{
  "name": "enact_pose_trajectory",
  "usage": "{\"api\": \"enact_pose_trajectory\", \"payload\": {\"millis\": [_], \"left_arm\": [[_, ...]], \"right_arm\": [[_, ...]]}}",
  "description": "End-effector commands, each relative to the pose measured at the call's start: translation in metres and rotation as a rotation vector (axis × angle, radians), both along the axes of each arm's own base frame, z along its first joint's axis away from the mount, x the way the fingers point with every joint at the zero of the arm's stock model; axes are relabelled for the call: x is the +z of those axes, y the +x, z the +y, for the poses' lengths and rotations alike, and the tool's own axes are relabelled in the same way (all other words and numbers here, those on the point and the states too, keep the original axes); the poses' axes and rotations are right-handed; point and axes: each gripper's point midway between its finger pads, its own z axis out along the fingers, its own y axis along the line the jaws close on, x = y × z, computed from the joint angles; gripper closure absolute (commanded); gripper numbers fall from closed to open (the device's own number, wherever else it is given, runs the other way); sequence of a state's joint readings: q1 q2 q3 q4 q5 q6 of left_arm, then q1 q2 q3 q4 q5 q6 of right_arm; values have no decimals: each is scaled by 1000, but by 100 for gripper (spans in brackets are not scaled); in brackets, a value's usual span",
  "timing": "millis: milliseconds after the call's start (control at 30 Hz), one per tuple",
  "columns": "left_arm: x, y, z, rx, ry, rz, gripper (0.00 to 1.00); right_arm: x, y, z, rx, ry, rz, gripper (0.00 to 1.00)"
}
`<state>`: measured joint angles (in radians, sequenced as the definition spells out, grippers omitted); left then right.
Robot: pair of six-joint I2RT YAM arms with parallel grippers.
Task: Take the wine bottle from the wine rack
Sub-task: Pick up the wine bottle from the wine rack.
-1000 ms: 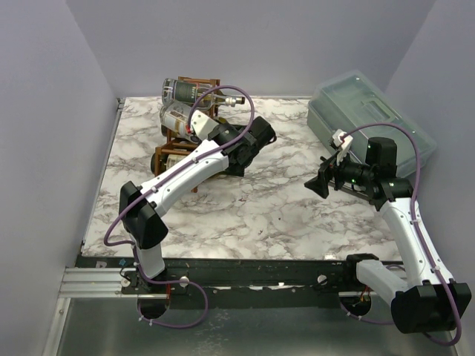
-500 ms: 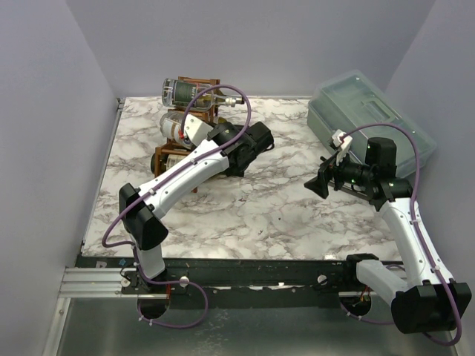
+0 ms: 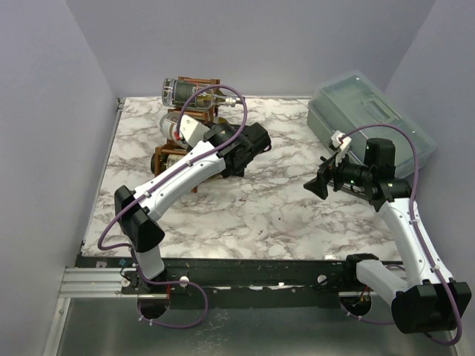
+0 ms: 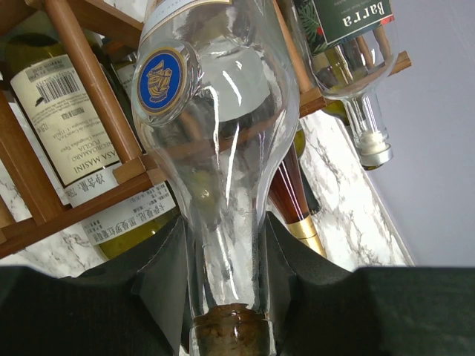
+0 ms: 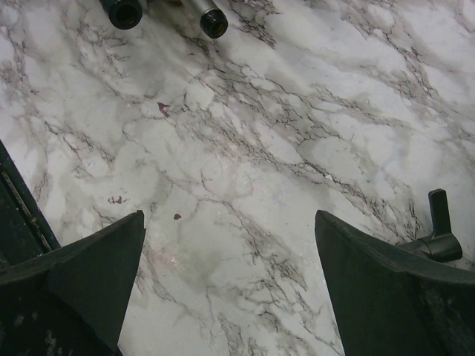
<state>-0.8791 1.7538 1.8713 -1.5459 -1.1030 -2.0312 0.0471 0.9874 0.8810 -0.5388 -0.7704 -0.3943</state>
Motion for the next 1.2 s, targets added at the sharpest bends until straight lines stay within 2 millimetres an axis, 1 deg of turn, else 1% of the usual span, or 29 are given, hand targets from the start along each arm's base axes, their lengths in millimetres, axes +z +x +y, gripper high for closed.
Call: {"api": "enact_pose_trajectory", "payload": {"millis": [0,133,367,500,633,700,767,867,967,1067,1100,1167], "left_arm": [[34,-4,25,-3,126,-70,100],[32,1,25,6,124,-58,100],[57,1,33,-15,156,-68,100],[55,-1,40,-15,173,-49,100],[49,1,43,-25,196,-14,100],[51,2,44,-36,210,-9,100],[55,4,45,-53,228,-2,100],[58,5,47,-72,240,10,100],[54,6,48,-95,249,30,100],[45,7,47,-116,256,56,100],[43,8,47,-121,254,61,100],[39,9,47,-126,257,72,100]], "right_arm": [[0,1,2,6,-2,-22,0],[0,1,2,5,0,-22,0],[-3,-1,4,18,7,-16,0],[-7,-5,10,65,25,0,0],[-1,-13,25,174,88,13,0],[7,-19,37,259,132,8,0],[17,-21,46,355,166,-46,0],[28,-4,55,443,182,-170,0],[35,26,70,485,206,-221,0],[42,45,93,525,207,-261,0],[41,51,100,531,196,-269,0],[44,59,114,554,180,-289,0]]}}
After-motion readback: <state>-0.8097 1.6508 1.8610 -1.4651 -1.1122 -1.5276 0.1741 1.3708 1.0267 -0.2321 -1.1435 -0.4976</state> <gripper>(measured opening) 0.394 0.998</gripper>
